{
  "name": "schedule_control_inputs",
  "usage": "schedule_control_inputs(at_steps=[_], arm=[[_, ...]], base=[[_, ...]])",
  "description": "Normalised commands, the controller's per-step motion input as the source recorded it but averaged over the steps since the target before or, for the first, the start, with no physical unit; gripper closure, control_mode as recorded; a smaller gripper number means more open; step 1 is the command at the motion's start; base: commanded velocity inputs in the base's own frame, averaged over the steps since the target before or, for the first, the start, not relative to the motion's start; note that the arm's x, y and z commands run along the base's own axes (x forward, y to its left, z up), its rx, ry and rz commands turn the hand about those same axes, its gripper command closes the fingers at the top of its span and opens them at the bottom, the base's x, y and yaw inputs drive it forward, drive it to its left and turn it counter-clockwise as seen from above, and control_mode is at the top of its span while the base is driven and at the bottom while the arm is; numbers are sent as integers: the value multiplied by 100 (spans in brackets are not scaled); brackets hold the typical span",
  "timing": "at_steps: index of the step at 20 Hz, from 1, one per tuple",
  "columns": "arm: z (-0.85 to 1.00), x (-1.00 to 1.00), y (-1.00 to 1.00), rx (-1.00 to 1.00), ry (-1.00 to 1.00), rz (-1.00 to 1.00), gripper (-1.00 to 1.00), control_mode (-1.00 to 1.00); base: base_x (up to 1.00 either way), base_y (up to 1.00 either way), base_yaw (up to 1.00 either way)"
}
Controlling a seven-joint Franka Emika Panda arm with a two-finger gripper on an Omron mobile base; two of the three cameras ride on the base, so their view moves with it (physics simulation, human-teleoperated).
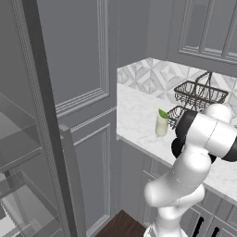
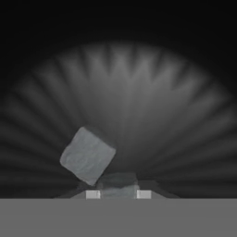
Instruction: Grab a lemon wedge from the fridge and one ice cube from the ice bowl, and put them in the glass of lemonade.
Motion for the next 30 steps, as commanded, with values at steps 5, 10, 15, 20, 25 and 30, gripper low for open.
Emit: schedule_control_inputs(at_steps=[5,10,15,20,25,30], arm=[[14,-8,0,0,0,0,100,-100],[94,-37,11,0,-4,0,100,-100],[95,-2,60,0,-9,0,100,-100],[68,20,80,0,-11,0,100,-100],[52,42,64,0,-9,-4,100,-100],[65,58,41,-1,1,-16,100,-100]], base=[[0,0,0],[0,0,0],[0,0,0],[0,0,0],[0,0,0],[0,0,0]])
